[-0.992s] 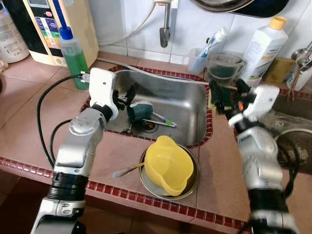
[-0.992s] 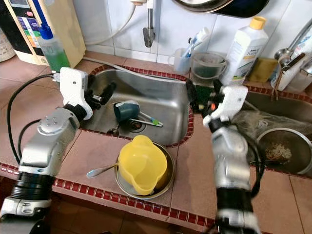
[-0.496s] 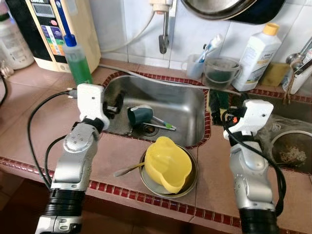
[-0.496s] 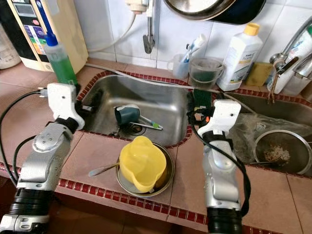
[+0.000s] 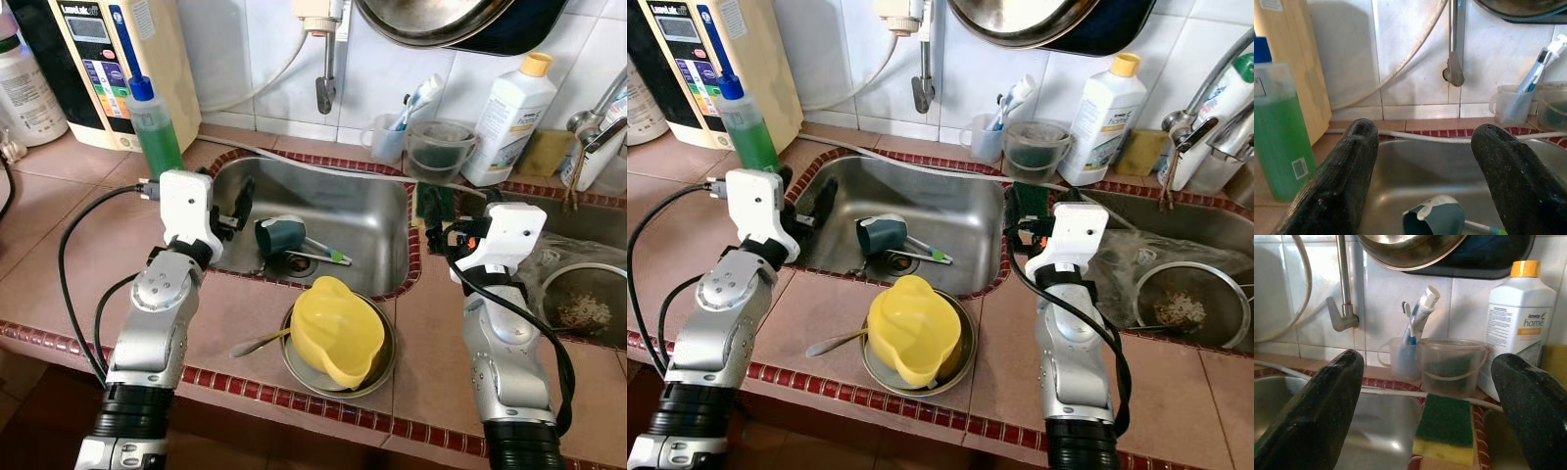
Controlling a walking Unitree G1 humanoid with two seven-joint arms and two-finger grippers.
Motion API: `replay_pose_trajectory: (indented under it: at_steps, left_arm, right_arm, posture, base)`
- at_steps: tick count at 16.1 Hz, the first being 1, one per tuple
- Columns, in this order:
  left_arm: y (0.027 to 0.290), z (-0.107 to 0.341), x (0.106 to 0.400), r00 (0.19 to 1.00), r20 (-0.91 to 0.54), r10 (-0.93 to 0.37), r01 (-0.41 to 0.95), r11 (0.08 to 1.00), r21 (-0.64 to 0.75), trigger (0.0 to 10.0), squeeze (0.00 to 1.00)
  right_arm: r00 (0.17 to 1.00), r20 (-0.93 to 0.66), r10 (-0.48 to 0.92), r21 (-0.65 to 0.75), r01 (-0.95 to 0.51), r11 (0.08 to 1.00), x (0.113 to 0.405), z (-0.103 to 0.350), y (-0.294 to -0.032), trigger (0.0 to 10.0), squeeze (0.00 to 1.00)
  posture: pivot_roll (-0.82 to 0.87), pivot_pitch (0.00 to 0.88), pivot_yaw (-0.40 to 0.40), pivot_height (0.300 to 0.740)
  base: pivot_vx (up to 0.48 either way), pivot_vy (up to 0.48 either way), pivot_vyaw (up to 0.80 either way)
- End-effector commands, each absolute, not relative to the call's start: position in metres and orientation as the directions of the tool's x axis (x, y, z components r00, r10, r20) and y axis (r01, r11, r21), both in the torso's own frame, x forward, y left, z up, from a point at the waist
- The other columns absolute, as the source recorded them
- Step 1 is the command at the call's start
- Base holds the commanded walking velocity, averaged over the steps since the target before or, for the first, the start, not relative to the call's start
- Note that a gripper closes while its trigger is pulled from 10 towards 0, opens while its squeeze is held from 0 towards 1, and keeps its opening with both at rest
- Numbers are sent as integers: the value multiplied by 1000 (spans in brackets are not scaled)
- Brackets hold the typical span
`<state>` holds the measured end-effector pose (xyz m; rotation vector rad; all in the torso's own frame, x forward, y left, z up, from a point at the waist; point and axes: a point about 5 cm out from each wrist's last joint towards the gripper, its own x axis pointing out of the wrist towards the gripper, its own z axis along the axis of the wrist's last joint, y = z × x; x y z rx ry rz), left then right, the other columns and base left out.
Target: Kitchen organization
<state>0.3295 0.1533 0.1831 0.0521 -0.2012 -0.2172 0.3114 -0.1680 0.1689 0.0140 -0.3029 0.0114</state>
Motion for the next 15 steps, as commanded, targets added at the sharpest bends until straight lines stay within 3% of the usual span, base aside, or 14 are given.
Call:
replay_pose_trajectory:
  at_steps: [1,10,15]
  left_arm:
    - [151,182,329,954,191,-233,223,972,70,10000,0]
    - [148,182,329,945,193,-264,257,964,63,10000,0]
    - [143,183,328,932,196,-304,298,953,58,10000,0]
  right_arm:
    - [957,290,5,11,-9,1000,311,168,-167,10000,0]
    - [961,277,26,-1,-26,1000,311,164,-163,10000,0]
    - [963,268,31,-14,-28,999,310,162,-163,10000,0]
  posture:
    - [-72,0,18,740]
    - [-75,0,16,740]
    - [-78,0,12,740]
  base:
    - [-255,0,0]
    - [-291,0,0]
    - [0,0,0]
